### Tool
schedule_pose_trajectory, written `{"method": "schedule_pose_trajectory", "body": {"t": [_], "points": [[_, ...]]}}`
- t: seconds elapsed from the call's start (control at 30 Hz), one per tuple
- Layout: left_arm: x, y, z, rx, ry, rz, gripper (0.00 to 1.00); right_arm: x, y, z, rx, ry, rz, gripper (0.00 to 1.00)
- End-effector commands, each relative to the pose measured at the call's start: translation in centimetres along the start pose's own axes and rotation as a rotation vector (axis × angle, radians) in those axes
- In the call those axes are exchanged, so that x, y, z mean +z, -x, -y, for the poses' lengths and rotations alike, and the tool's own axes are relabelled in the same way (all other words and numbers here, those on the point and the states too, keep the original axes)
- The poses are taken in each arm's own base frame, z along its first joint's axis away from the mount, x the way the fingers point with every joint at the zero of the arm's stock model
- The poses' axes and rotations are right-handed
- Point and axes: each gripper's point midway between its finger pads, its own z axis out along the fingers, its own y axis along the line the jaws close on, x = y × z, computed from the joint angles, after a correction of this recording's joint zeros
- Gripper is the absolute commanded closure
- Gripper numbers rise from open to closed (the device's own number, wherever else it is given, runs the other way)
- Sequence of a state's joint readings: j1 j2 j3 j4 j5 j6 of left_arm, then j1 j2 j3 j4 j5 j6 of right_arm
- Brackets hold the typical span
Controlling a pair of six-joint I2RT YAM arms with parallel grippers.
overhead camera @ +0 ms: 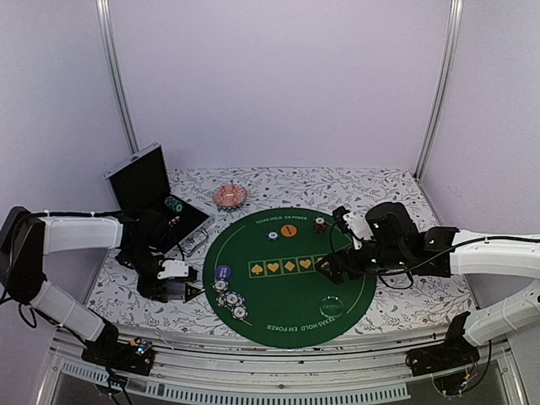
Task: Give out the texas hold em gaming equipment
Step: Pick up the face-down deck piles from the center of the board.
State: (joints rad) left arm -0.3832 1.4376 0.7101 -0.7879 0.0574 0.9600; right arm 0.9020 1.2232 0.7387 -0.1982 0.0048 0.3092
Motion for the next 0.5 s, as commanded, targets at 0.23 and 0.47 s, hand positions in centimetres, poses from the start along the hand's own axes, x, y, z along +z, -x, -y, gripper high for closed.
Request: {"method": "schedule_pose_trajectory", "body": {"t": [0.23,0.47], "points": [[-1.0,0.2,-1.0,0.079,0.053,-0.024,0.46,-0.6,0.7,-0.3,0.000,0.014,0.027,0.01],[-4.3,0.4,-2.7,0.081,0.147,-0.055,0.47,-0.8,1.6,-0.7,0.017,0.029,0.043,0.01]]}}
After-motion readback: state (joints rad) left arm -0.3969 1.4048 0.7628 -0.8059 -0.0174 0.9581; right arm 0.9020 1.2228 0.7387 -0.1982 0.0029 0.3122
